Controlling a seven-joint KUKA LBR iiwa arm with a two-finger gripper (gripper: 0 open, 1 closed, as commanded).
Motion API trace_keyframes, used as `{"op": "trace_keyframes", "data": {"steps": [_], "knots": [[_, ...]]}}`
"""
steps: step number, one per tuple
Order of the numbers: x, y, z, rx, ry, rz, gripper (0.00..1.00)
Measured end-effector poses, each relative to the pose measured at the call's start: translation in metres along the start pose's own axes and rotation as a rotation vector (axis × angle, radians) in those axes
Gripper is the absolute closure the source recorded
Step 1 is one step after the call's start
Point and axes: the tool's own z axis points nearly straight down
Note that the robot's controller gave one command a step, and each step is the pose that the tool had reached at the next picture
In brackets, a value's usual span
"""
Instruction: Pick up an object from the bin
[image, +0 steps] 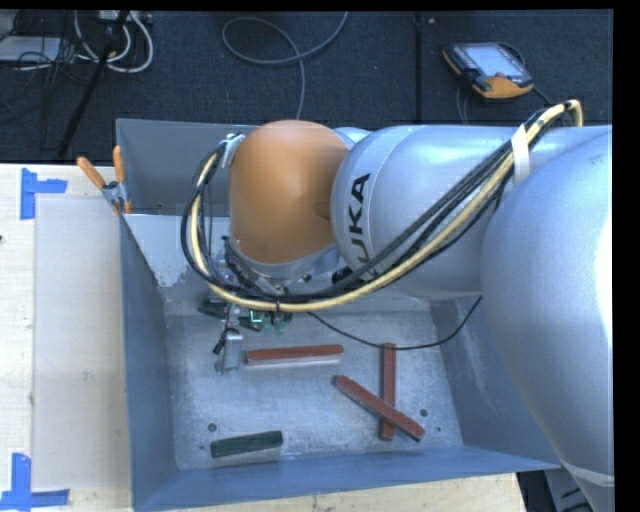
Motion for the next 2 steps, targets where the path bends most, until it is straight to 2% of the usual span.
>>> {"op": "trace_keyframes", "data": {"steps": [1,2], "knots": [[-0.002,-0.001,-0.004,-0.001,-0.007,0.003,0.0],[-0.013,-0.018,0.019,-0.005,-0.015,-0.094,0.0]]}}
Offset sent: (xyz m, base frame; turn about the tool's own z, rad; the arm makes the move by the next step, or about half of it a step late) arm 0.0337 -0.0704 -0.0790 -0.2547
